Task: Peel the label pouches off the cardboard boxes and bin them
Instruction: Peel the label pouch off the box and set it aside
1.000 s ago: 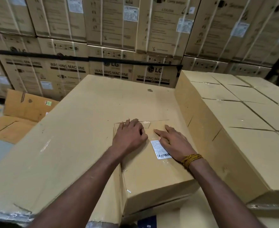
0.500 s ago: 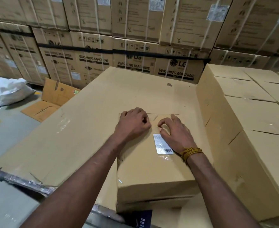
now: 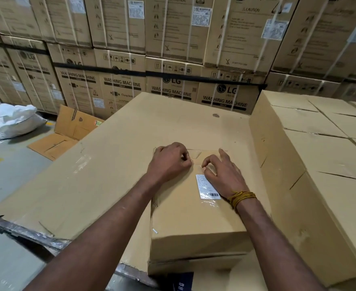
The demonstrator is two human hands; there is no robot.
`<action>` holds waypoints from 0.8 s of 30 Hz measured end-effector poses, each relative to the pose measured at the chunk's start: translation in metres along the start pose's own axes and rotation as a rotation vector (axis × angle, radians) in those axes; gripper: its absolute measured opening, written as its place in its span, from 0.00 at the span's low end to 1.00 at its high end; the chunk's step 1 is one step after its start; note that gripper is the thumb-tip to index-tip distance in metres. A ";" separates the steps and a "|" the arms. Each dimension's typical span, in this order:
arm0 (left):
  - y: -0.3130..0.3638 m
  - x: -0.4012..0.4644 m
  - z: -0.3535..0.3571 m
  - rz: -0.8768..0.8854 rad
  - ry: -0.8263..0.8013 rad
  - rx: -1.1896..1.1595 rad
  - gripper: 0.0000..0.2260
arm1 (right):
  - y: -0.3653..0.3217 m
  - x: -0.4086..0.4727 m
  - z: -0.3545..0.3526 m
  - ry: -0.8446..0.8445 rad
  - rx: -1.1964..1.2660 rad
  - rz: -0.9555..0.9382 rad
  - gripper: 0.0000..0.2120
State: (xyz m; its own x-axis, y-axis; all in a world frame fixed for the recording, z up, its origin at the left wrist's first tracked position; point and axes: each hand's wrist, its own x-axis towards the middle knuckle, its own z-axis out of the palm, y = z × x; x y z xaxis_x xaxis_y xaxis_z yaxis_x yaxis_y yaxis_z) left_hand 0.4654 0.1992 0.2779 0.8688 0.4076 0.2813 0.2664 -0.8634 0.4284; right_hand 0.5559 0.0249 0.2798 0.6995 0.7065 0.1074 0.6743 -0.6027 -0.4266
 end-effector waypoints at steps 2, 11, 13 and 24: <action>0.000 0.001 0.000 -0.005 0.010 -0.006 0.05 | -0.001 0.000 -0.001 0.000 0.011 -0.001 0.07; 0.001 0.001 0.001 -0.015 0.005 -0.020 0.05 | -0.001 0.000 -0.002 -0.027 0.016 0.004 0.08; 0.001 0.001 0.001 -0.016 0.011 -0.021 0.05 | -0.002 0.000 -0.003 -0.036 0.012 -0.015 0.11; 0.001 0.001 0.000 -0.025 0.018 -0.016 0.05 | 0.001 0.003 -0.002 -0.049 0.031 -0.052 0.12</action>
State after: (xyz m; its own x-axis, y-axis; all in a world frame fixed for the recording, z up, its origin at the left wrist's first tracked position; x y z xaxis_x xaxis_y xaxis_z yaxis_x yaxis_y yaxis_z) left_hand 0.4668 0.1984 0.2786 0.8543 0.4343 0.2855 0.2812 -0.8482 0.4489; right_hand 0.5590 0.0253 0.2814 0.6511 0.7540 0.0866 0.7011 -0.5538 -0.4493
